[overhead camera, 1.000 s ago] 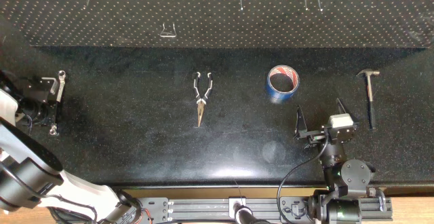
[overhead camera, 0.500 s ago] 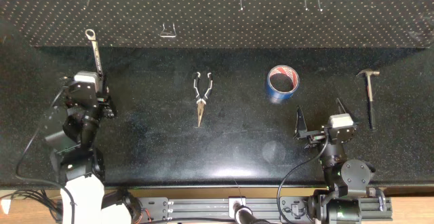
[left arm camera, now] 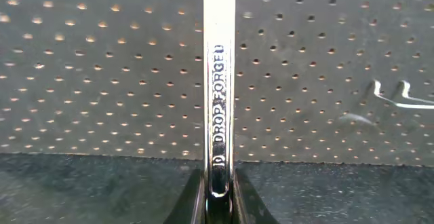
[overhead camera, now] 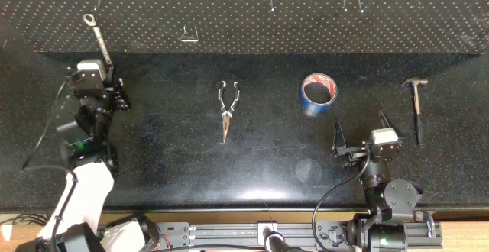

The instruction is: Place Tools Onto Pegboard

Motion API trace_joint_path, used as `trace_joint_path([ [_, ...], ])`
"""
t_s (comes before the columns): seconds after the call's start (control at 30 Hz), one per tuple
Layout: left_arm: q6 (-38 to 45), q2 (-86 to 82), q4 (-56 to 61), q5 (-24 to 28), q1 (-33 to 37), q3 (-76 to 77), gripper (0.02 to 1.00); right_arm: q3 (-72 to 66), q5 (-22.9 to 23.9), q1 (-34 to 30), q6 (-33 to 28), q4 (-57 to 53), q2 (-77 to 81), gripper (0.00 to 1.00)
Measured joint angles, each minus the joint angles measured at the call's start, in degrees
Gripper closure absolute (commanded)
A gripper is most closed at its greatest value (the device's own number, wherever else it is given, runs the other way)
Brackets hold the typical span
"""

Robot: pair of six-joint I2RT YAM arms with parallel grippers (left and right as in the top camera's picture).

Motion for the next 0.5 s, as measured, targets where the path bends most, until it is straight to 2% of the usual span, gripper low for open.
trace_joint_path([
  [0.5,0.5,2.9,2.3,-0.4,-1.4,2.3,0.989,0.0,0.0,0.0,0.0,0.0,0.0,0.018],
])
